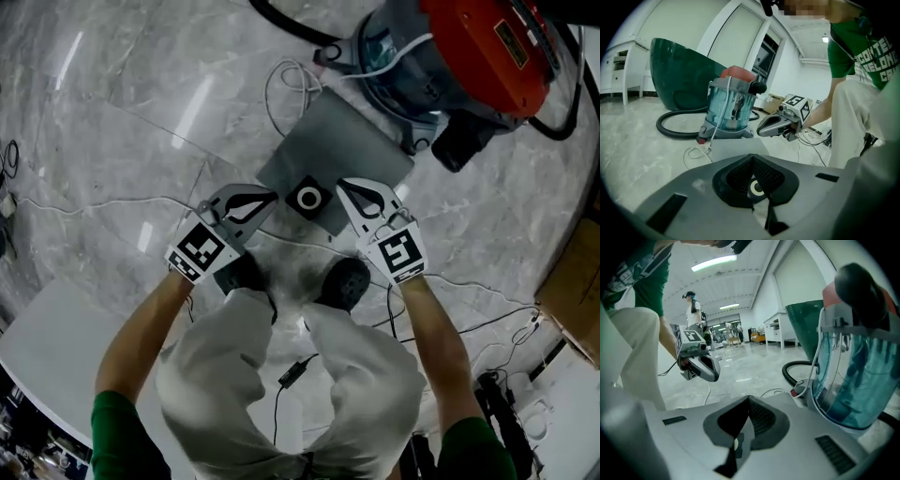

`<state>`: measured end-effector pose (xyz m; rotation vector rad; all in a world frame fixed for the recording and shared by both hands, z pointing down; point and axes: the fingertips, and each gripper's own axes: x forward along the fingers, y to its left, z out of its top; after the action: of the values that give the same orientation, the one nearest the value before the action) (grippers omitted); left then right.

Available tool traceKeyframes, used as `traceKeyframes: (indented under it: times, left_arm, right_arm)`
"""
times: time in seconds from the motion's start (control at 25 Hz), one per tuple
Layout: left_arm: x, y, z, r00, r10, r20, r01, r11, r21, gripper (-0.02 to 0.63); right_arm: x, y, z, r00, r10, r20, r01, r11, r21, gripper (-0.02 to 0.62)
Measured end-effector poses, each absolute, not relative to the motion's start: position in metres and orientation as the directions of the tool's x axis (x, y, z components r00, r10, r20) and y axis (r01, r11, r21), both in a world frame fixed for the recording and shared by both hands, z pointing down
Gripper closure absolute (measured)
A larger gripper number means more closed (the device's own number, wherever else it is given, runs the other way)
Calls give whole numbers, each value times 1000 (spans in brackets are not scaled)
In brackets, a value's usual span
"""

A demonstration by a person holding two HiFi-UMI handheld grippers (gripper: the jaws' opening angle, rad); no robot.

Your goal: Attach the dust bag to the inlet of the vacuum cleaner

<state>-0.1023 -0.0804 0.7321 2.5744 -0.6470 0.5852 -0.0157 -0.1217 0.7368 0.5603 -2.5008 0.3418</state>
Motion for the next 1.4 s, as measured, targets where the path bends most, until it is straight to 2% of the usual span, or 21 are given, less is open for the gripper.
traceKeyframes:
  times: [0.28, 0.48, 0.84, 1.08, 1.4]
  left_arm:
    - [-84, -87, 816, 840, -317, 441, -451, -859, 242, 603]
    - [-72, -84, 855, 866, -279, 416, -399, -886, 236, 603]
    - [-62, -80, 859, 886, -245, 394, -355, -904, 237, 603]
    - [-60, -63, 872, 879, -211, 427, -324, -922, 211, 603]
    - [-69, -36, 890, 859, -176, 481, -305, -930, 205, 603]
  right_arm:
    - [-30, -146, 805, -822, -321, 470, -400, 913, -76, 588]
    - [-31, -154, 836, -819, -351, 454, -432, 898, -85, 588]
    - [-19, -141, 838, -799, -370, 473, -472, 874, -114, 588]
    - [-12, -108, 844, -790, -363, 495, -467, 879, -100, 588]
    - [-24, -39, 870, -795, -263, 546, -362, 928, -81, 584]
